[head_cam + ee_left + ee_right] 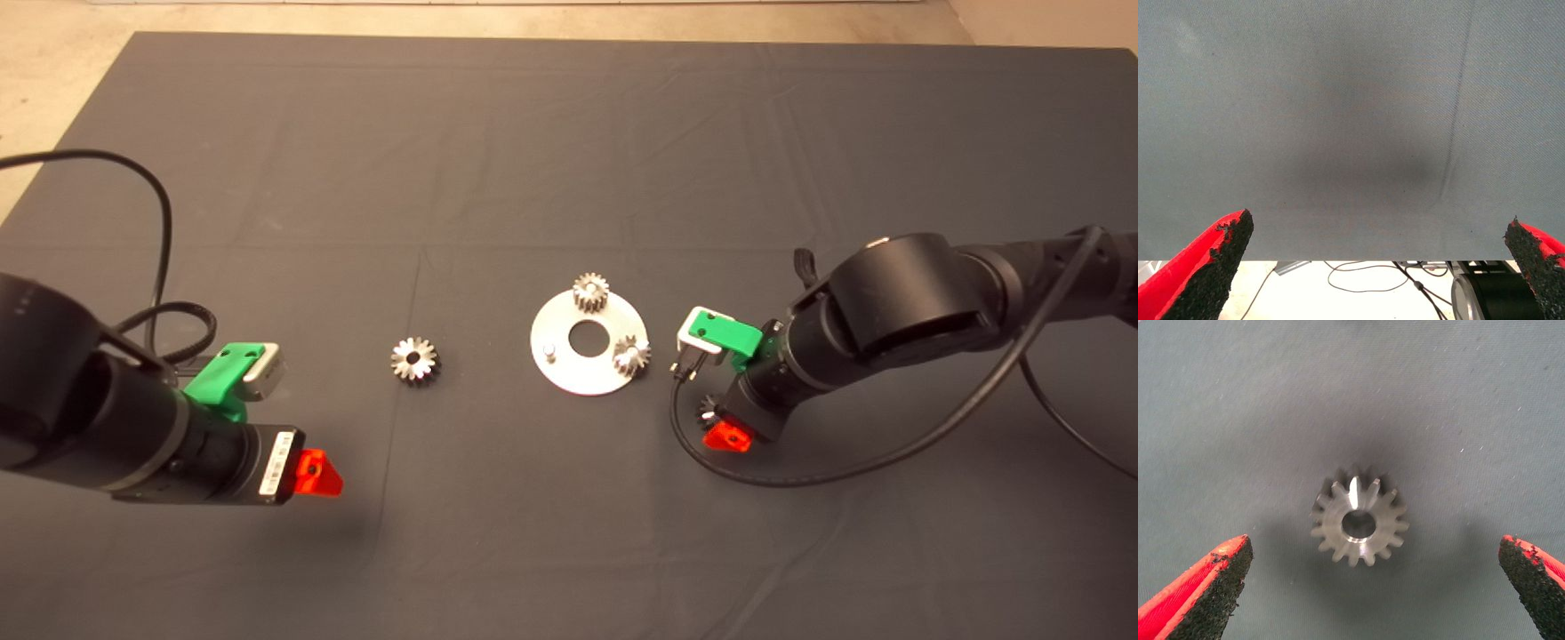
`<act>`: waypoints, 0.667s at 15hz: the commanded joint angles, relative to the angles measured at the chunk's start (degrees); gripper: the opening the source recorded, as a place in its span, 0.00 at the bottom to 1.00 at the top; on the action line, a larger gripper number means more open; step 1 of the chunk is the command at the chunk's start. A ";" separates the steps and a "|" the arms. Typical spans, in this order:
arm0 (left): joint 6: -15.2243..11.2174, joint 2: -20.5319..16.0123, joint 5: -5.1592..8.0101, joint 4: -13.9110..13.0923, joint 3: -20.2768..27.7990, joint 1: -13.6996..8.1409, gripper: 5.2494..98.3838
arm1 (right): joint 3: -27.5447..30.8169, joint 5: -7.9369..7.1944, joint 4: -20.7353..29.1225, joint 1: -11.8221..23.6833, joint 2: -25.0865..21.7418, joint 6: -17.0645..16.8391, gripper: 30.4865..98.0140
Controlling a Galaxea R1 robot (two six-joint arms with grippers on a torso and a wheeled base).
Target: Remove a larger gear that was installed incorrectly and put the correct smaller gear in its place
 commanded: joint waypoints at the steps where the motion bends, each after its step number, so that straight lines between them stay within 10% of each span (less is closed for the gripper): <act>1: -0.25 -0.58 1.32 -1.13 0.04 -0.81 0.99 | 6.63 -7.33 -5.17 -1.03 -2.92 0.03 1.00; 10: -0.25 -1.63 1.32 -1.22 0.13 -0.81 0.99 | 11.42 -7.33 -14.00 -4.08 -4.40 0.39 1.00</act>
